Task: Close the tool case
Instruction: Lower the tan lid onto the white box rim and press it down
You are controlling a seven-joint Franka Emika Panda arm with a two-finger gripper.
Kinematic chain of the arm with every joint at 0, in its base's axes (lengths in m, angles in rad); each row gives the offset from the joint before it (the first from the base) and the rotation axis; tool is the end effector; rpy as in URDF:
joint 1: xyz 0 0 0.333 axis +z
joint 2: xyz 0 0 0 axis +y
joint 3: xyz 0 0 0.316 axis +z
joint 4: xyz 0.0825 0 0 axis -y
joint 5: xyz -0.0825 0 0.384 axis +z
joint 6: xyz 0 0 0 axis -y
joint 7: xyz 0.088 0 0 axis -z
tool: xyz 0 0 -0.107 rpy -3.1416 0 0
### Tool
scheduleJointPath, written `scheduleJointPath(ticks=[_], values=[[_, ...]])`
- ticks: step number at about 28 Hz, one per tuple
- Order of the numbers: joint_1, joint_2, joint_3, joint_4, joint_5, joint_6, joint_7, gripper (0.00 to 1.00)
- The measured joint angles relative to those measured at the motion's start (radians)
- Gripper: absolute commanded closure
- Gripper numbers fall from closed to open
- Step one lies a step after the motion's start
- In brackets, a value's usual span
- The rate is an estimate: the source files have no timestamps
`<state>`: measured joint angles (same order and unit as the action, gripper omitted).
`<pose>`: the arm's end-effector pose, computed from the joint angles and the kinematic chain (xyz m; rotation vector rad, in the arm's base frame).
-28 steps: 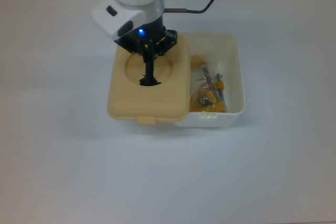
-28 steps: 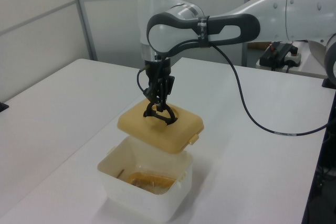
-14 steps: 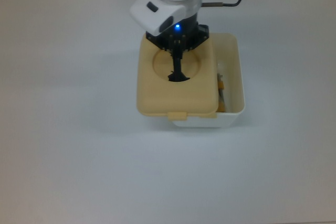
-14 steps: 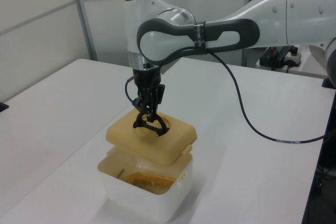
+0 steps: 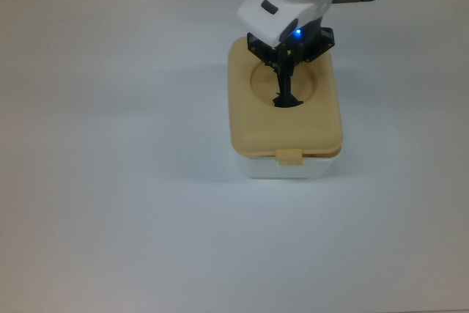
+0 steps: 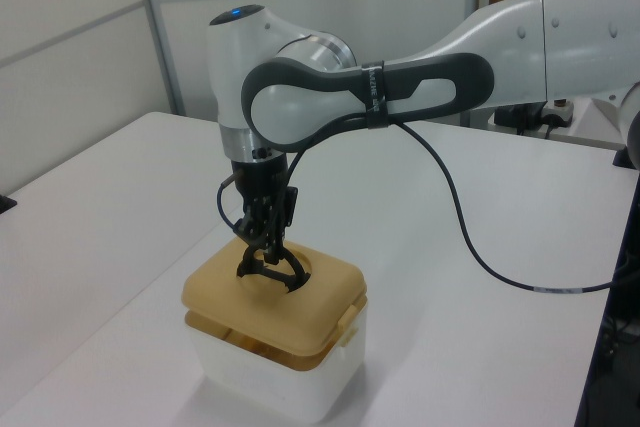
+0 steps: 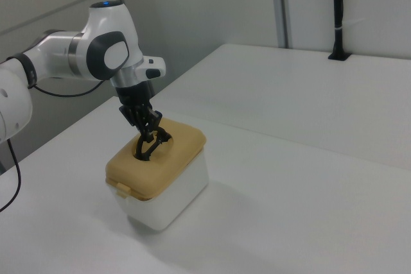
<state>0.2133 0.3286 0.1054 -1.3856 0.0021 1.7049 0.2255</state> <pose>0.6285 0.1968 0.5254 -3.1058 -0.1359 0.0263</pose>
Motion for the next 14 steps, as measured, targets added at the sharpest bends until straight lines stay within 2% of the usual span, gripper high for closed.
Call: scheduleJointPath(ticks=[14], values=[[0.009,0.007,0.0,-0.001,0.0,0.0,0.001,1.0]])
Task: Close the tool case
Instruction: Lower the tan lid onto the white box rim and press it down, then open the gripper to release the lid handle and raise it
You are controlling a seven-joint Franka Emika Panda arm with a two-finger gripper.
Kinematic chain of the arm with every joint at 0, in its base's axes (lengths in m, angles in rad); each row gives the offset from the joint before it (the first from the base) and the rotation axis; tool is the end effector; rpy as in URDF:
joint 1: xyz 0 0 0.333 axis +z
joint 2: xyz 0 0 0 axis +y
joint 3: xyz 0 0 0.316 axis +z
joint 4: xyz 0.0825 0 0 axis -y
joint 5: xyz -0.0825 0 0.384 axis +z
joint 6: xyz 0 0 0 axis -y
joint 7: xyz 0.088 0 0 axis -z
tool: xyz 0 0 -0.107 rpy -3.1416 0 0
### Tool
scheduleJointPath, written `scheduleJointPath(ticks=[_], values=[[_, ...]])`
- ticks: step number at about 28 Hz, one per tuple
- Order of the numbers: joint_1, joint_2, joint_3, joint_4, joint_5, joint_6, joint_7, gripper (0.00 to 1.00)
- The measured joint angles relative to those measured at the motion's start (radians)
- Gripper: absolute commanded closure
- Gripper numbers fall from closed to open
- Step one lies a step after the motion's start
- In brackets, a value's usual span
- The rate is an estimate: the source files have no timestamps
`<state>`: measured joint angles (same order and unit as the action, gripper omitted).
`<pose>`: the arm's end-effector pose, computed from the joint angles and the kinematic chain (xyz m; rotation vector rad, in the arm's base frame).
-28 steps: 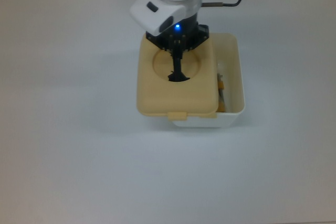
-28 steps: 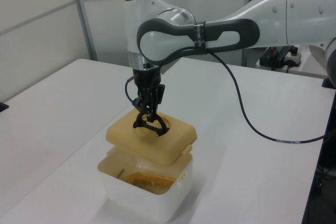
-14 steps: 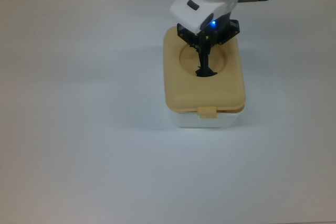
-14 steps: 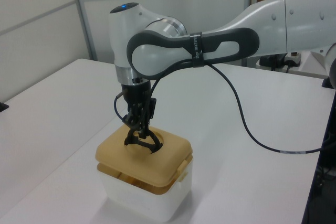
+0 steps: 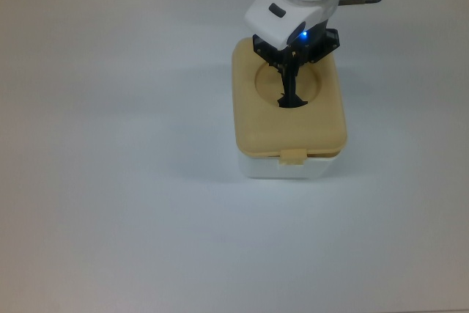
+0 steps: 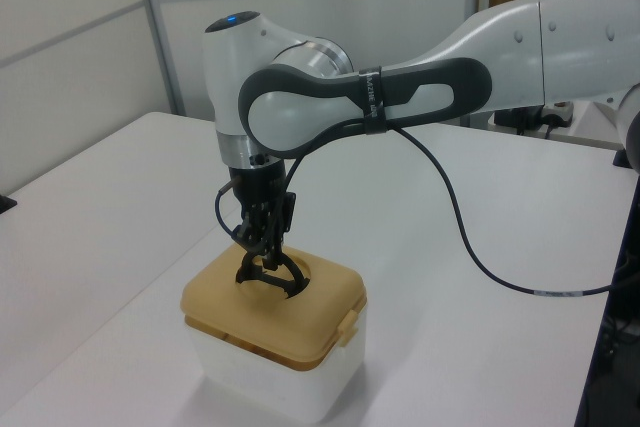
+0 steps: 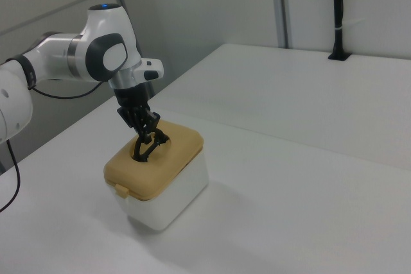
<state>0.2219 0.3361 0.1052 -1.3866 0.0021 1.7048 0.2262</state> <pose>0.6281 0.2024 0.5200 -3.1069 -0.1477 0.0397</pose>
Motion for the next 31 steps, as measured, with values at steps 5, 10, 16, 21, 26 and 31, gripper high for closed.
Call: scheduleJointPath(ticks=[5,10,16,21,26,31], values=[[0.0,0.009,0.0,-0.001,0.0,0.0,0.0,0.99],[0.0,0.019,0.0,-0.001,0.0,0.0,0.011,0.0],[0.0,0.02,0.0,-0.001,0.0,0.0,0.042,0.0],[0.0,0.02,0.0,-0.001,0.0,0.0,0.045,0.0],[0.0,0.018,0.0,0.0,0.0,0.0,0.046,0.0],[0.0,0.01,-0.001,0.004,0.0,0.0,0.046,0.0]])
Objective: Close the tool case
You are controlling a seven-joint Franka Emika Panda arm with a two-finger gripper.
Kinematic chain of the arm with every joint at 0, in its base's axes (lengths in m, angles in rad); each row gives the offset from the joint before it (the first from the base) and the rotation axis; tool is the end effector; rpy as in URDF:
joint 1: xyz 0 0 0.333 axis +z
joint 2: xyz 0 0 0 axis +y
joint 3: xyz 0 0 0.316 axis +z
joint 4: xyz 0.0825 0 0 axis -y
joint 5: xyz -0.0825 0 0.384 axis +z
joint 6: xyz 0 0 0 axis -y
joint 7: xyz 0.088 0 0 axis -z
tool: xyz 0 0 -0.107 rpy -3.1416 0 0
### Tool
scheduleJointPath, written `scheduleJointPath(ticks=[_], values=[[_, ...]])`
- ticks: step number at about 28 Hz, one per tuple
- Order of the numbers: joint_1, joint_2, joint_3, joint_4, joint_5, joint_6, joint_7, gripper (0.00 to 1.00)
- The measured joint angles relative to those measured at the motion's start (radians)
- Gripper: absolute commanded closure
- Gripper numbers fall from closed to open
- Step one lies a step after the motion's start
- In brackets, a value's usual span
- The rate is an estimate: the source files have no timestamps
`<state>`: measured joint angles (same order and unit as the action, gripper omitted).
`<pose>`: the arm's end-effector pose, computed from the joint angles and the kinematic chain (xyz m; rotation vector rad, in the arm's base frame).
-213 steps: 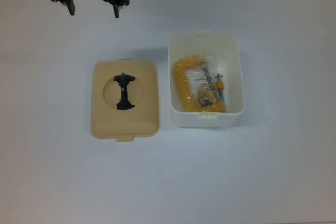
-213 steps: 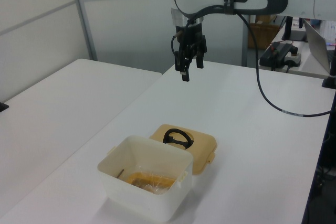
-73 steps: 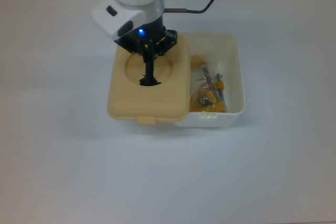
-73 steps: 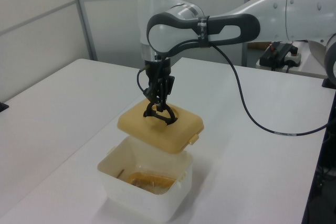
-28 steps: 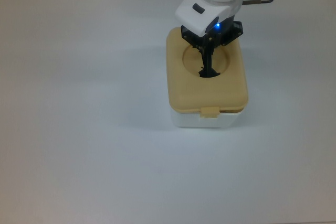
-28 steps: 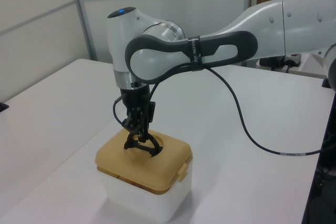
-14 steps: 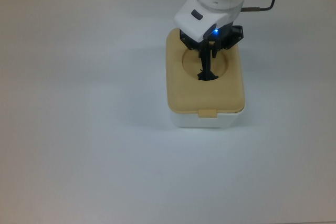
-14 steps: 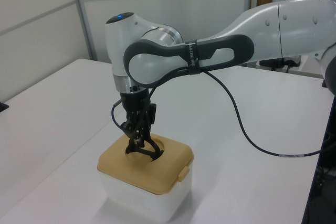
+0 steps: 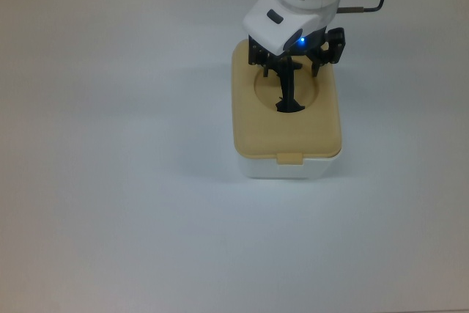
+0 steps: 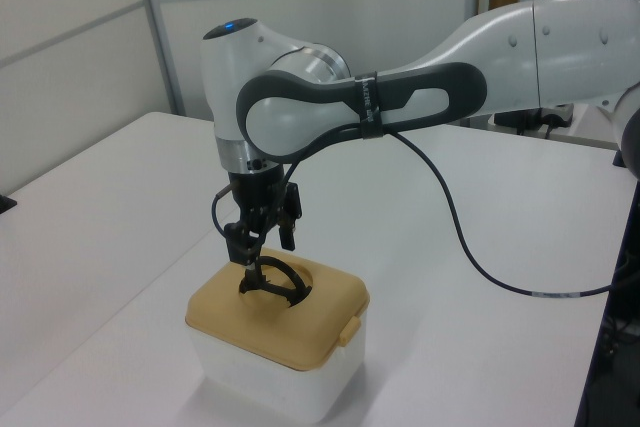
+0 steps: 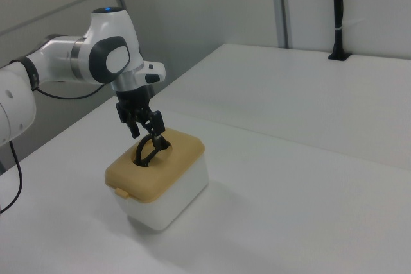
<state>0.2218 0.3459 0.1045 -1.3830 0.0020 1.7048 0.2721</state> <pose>0.6304 0.2024 0.5153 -3.1111 -0.0749 0.0502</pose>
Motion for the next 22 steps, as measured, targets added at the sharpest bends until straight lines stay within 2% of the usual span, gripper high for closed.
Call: scheduleJointPath(ticks=[14,22], values=[[-0.019,-0.069,-0.016,0.004,-0.001,-0.048,-0.011,0.0],[-0.093,-0.109,-0.019,0.003,-0.002,-0.08,-0.051,0.0]])
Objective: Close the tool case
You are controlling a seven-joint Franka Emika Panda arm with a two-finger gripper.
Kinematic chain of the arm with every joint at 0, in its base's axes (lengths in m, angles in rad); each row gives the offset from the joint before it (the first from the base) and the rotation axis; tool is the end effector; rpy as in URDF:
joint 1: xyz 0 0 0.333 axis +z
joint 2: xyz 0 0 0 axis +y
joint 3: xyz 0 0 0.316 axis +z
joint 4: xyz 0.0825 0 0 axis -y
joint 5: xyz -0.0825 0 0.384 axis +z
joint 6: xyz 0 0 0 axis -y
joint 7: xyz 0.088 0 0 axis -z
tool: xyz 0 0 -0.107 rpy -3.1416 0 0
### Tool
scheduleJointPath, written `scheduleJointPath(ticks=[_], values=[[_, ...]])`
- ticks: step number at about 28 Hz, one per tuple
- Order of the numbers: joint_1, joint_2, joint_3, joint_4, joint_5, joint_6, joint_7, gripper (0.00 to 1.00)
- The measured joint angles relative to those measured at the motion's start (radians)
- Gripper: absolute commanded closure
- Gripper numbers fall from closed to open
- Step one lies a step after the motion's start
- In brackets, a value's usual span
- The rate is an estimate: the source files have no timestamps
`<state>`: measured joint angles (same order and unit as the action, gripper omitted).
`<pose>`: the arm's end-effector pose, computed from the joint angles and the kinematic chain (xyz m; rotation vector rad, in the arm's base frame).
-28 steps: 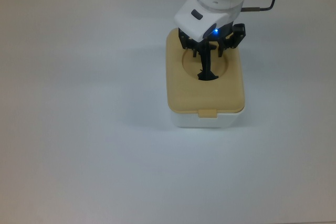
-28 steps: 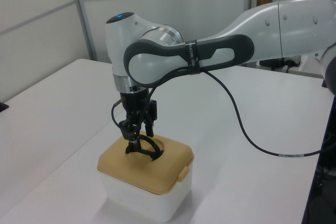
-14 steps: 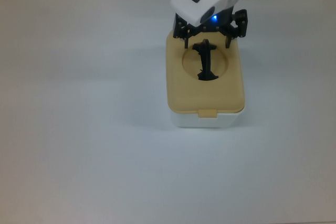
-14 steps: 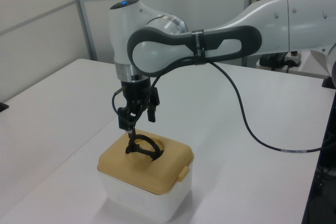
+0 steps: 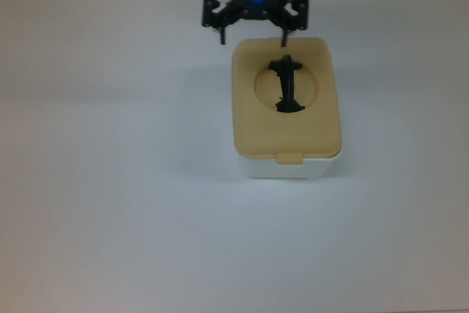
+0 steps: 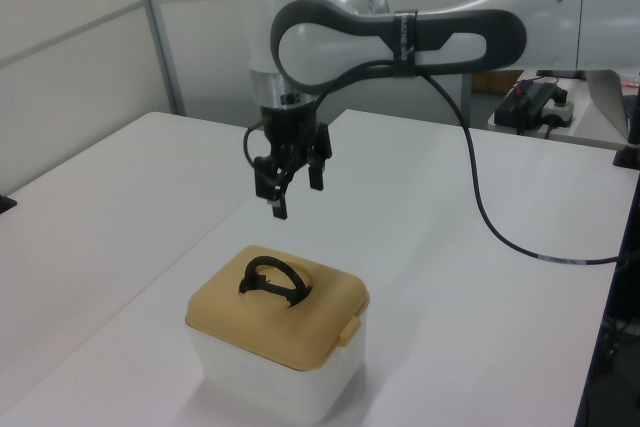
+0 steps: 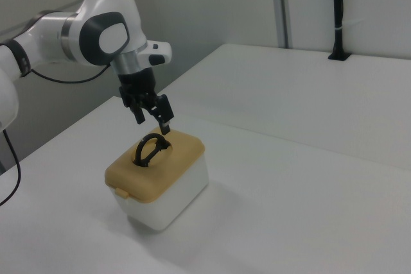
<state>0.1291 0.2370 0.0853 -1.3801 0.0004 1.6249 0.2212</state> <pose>0.6173 0.1279 0.5796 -3.1198 0.0145 -0.0063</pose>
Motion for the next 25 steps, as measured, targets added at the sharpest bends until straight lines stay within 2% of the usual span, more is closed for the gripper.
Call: scheduleJointPath(ticks=[16,25], values=[[-0.193,-0.005,-0.006,-0.006,-0.002,-0.005,-0.117,0.0],[-0.261,-0.013,-0.007,-0.006,-0.002,-0.02,-0.159,0.0]])
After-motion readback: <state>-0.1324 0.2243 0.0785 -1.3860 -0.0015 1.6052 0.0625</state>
